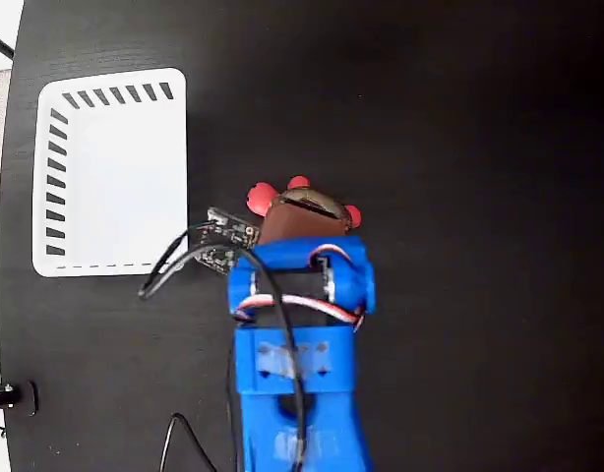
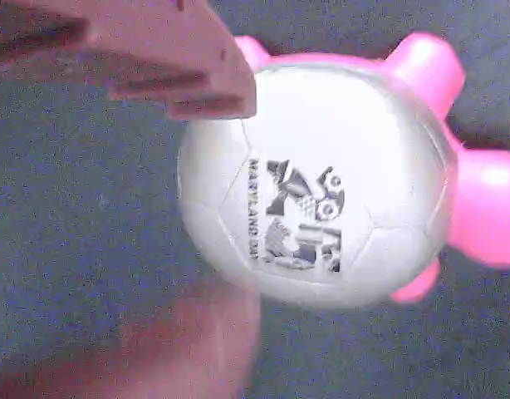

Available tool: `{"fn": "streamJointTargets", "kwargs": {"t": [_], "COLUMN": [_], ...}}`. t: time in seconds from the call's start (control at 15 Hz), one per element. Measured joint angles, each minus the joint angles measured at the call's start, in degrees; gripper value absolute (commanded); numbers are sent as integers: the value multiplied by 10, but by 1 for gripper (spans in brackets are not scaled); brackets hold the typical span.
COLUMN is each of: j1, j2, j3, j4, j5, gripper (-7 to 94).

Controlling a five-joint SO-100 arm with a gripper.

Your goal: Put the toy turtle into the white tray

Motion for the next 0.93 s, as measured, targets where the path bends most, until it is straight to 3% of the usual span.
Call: {"fn": "streamJointTargets", "kwargs": {"t": [0.27, 0.47, 0.53, 0.93], "j1": [1, 1, 1, 0], "j2": [-21, -52, -58, -114], "j3": [-13, -13, -13, -38], "j4": [21, 32, 36, 37], "j5": [9, 9, 9, 25], "gripper": [54, 54, 59, 59]}}
